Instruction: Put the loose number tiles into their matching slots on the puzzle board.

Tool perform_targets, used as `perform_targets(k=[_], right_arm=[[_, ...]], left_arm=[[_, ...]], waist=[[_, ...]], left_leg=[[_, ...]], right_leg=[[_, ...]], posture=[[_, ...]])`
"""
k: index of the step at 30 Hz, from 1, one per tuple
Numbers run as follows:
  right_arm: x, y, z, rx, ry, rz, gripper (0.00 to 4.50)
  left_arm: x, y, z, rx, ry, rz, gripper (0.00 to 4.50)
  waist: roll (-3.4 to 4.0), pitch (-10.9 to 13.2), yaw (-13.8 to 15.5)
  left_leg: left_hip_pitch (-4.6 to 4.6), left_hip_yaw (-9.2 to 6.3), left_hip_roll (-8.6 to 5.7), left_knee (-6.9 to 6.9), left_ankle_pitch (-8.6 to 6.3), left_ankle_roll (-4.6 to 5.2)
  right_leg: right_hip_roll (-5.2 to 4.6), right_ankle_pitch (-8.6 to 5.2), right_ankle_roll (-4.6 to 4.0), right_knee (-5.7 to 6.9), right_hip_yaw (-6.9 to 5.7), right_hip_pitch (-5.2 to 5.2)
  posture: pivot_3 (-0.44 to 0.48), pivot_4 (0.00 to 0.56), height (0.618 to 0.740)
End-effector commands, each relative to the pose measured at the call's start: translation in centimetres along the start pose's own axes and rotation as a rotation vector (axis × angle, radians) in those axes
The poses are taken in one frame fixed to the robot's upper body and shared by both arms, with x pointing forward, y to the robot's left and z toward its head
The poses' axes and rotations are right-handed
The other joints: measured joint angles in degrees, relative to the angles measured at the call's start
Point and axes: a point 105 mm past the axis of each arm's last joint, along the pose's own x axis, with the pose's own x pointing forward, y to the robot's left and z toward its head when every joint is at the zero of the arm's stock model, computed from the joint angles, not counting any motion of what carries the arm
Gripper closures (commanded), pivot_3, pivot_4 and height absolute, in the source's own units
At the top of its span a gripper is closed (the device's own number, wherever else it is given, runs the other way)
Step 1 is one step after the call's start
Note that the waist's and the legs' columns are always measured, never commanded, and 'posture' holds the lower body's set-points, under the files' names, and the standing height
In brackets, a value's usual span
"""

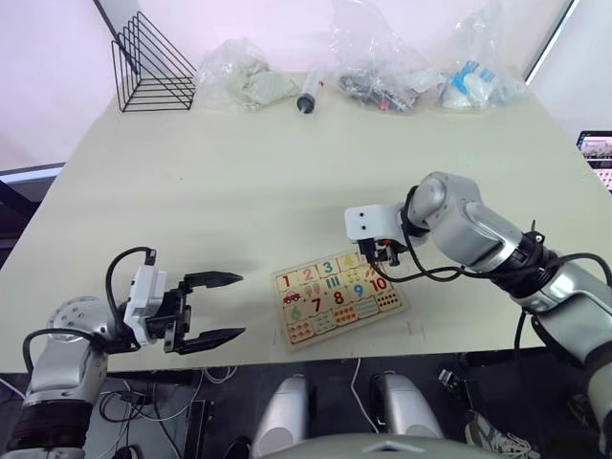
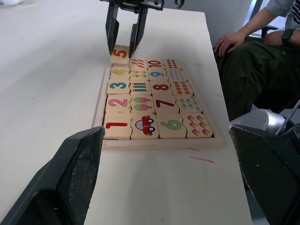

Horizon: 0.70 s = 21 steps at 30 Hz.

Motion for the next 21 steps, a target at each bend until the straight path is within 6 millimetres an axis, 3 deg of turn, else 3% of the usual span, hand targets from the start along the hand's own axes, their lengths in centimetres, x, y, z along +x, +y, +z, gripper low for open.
perform_targets(k=[1,21], right_arm=[[-0.54,-0.32,0.78,-0.045,0.000,-0.021,3.63],[-0.21,-0.37,0.76,-0.103,0.006,-0.018,3.63]], left_arm=[[-0.66,0.29,0.44,0.035,0.001,0.018,0.00],[-0.94,0.11,0.19,0.031,0.005,0.018,0.00]], waist=[[0.01,0.0,0.0],[0.01,0.0,-0.1]], left_leg=[[0.00,0.00,0.00,0.00,0.00,0.00],[-0.01,0.00,0.00,-0.01,0.00,0.00]], right_leg=[[0.00,0.00,0.00,0.00,0.00,0.00],[0.00,0.00,0.00,0.00,0.00,-0.01]], posture=[[0.000,0.150,0.740],[0.000,0.150,0.740]])
